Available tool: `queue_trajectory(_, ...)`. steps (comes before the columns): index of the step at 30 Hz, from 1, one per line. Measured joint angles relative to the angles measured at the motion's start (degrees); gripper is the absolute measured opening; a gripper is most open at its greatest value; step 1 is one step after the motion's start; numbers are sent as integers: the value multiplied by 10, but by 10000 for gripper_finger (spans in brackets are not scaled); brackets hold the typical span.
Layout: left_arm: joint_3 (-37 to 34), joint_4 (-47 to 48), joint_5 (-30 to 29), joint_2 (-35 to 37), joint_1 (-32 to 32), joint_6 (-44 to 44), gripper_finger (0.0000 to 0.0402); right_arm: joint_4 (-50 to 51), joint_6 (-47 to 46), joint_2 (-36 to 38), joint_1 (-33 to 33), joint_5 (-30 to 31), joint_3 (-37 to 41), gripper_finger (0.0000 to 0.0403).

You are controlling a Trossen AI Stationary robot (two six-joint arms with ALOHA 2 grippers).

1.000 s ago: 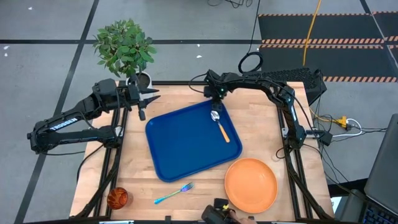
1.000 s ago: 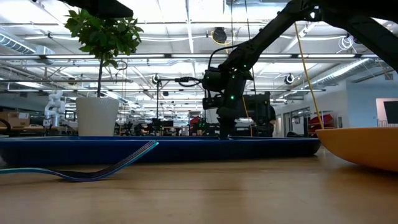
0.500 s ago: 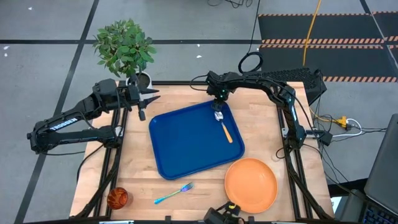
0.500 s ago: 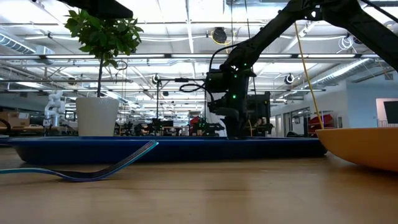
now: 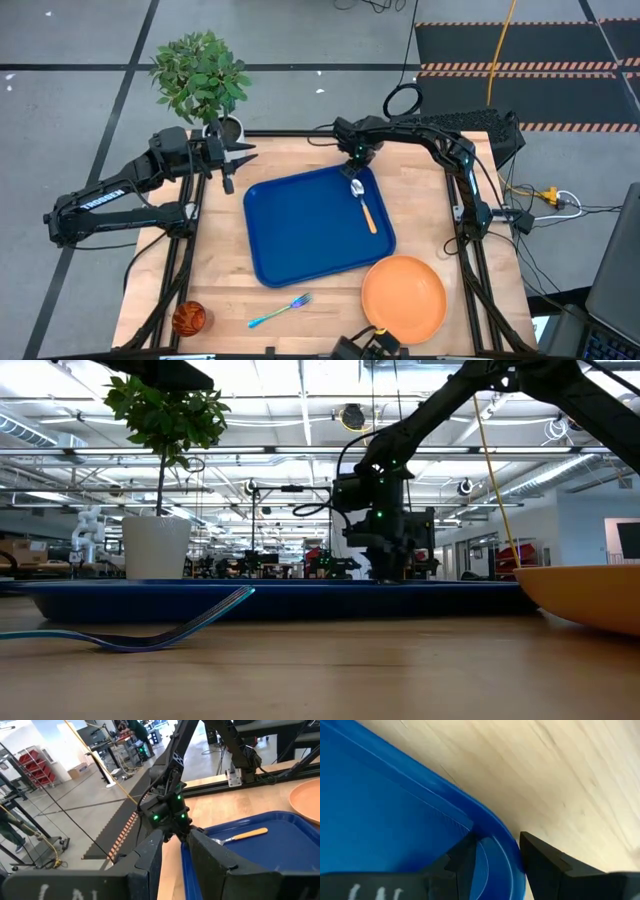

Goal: Pick and place plate/cup/fork/spoon on tray
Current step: Adjust the serving tray

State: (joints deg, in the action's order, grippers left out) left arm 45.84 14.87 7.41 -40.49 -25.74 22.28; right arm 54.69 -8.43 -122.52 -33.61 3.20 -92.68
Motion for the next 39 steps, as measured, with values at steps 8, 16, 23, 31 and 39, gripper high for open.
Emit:
queue_trajectory(8,0,0,0,0,0,0,104,21,-28,0,0,13,0,130)
queue_trajectory(16,0,0,0,0,0,-1,104,26,-77,0,0,15,1,116)
queue_trajectory(23,0,7,0,0,0,0,104,34,-83,1,14,24,1,117)
queue_trajectory(31,0,9,0,0,0,0,104,80,-52,2,34,72,2,116)
queue_trajectory(39,0,9,0,0,0,0,104,88,1,2,37,103,2,116)
